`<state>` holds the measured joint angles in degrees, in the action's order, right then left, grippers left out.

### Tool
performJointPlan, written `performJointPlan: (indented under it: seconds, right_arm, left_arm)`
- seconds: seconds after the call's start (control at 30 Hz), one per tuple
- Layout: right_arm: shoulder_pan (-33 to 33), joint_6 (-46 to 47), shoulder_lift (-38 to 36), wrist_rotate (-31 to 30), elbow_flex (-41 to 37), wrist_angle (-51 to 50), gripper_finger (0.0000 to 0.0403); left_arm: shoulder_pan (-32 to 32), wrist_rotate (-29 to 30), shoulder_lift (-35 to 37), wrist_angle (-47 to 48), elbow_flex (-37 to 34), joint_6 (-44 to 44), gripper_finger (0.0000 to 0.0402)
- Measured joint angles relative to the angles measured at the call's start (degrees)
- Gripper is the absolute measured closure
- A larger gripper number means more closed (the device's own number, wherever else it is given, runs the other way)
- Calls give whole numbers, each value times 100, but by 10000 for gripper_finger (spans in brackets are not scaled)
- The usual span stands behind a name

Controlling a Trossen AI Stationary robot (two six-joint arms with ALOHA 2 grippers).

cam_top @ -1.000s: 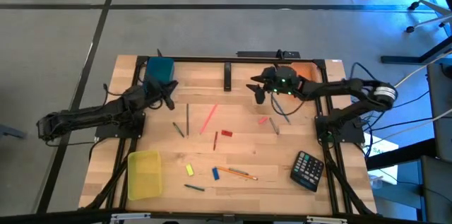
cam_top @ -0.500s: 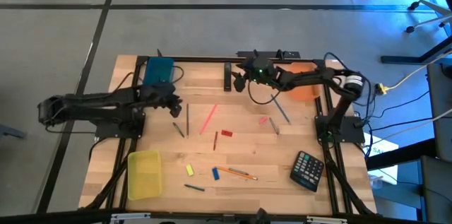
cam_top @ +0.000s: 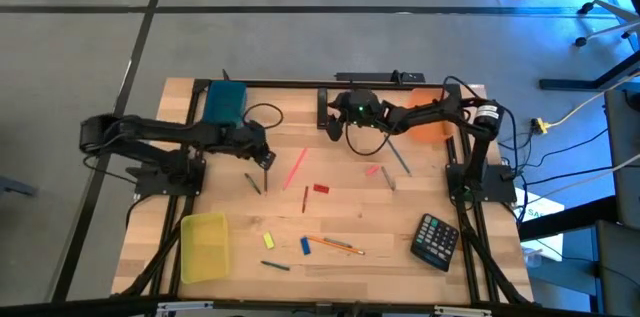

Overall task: Sort crayons/erasers/pens/pencils in bins
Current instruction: Put the black pencil into the blue bin

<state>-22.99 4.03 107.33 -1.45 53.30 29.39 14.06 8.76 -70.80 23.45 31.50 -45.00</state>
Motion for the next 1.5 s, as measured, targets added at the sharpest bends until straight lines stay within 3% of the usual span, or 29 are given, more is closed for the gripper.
performJointPlan:
  seconds: [0.27, 0.6, 1.0, 1.27, 1.5]
  right_arm:
    - [383, -452, 0, -659, -234, 474, 180]
    - [450, -407, 0, -685, -667, 1422, 192]
    - [541, -264, 0, -653, -682, 1634, 236]
    - [671, -274, 0, -664, -682, 1736, 265]
    - [801, -302, 0, -992, -683, 1687, 289]
  left_arm:
    - [0, -85, -1109, 95, 465, -575, 264]
    - [-7, -152, -1992, 1042, 1025, -589, 281]
    - [7, -50, -2124, 1277, 1331, -749, 386]
    - [17, 507, -2173, 1195, 1738, -224, 393]
    - [183, 608, -2135, 2367, 2620, 507, 392]
